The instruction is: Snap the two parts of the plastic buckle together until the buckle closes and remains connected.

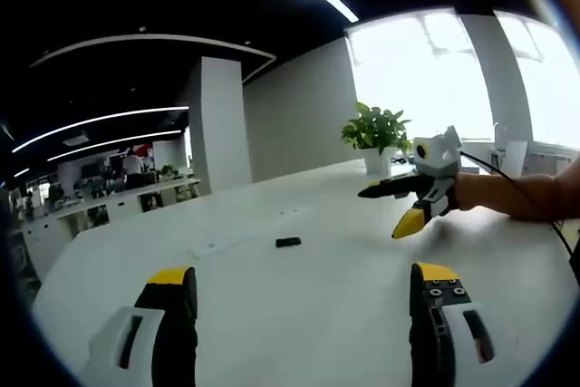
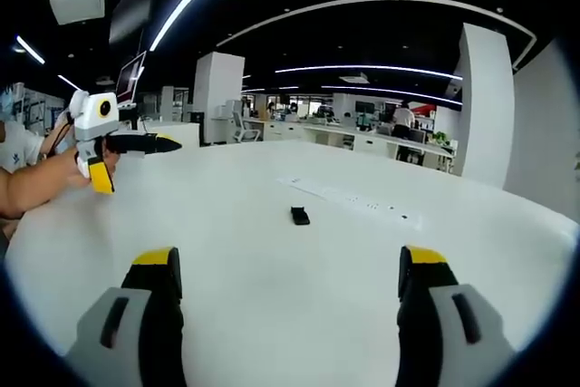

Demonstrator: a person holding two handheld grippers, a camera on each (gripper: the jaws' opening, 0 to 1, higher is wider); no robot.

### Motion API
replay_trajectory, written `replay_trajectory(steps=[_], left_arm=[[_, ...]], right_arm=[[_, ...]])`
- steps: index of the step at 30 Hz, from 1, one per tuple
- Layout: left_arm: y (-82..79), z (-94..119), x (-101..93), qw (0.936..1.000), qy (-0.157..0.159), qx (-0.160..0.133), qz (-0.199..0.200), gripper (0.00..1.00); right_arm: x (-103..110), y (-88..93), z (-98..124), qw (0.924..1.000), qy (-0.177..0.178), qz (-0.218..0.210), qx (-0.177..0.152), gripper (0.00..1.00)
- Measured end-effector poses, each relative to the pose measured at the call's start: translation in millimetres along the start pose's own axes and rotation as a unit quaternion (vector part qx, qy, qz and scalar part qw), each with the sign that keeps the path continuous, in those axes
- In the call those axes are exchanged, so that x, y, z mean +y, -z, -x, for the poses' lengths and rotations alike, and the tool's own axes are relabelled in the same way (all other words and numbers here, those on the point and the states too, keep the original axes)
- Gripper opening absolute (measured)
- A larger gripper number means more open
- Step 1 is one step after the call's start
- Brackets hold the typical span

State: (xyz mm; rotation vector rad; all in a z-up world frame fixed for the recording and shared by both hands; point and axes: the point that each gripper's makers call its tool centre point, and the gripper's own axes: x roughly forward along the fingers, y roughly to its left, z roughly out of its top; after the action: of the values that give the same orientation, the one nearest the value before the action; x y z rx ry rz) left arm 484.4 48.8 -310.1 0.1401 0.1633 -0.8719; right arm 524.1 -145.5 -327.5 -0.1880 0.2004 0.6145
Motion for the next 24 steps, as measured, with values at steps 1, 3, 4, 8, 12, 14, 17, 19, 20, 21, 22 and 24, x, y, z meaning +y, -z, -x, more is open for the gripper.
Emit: replay_trajectory(steps=[1,3,4,8,12,14,17,19,20,21,22,24], left_arm=[[0.1,0,-0.4,1.0000,0.000,0.000,0.001,0.99],[0.8,1,-0.5,1.0000,-0.001,0.001,0.002,0.99],[1.1,1,-0.7,1.0000,-0.002,0.001,0.002,0.99],[2.2,2,-2.6,1.0000,-0.002,0.002,0.003,0.99],[2.5,4,-5.0,1.0000,-0.002,0.002,0.005,0.99],[2.8,2,-2.1,1.0000,-0.001,0.003,0.006,0.99],[3.5,2,-3.2,1.0000,0.000,0.003,0.006,0.99],[3.2,2,-4.7,1.0000,0.001,0.003,0.006,0.99],[3.1,2,-5.3,1.0000,0.001,0.003,0.006,0.99],[3.1,2,-6.1,1.0000,0.001,0.003,0.006,0.99],[3.1,2,-6.8,1.0000,0.001,0.003,0.006,0.99],[2.9,3,-7.9,1.0000,0.001,0.003,0.005,0.99]], right_arm=[[0,-0.7,1,1.0000,0.000,-0.003,-0.001,1.00],[1,-2.7,1,1.0000,0.000,-0.002,-0.004,1.00],[1,-2.9,1,1.0000,0.002,0.000,-0.003,1.00],[-1,-0.7,0,1.0000,0.005,0.000,0.000,1.00],[-1,0.9,0,1.0000,0.005,-0.002,0.001,1.00],[1,1.1,0,1.0000,0.003,-0.006,-0.001,1.00],[9,7.2,3,1.0000,-0.003,0.000,0.007,1.00],[9,8.7,5,0.9999,-0.002,0.003,0.009,1.00],[9,8.2,7,1.0000,-0.001,0.002,0.008,1.00],[8,7.0,7,1.0000,0.001,0.000,0.005,1.00],[7,6.7,8,1.0000,0.003,-0.001,0.004,1.00],[6,4.9,8,1.0000,0.005,0.000,0.000,1.00]])
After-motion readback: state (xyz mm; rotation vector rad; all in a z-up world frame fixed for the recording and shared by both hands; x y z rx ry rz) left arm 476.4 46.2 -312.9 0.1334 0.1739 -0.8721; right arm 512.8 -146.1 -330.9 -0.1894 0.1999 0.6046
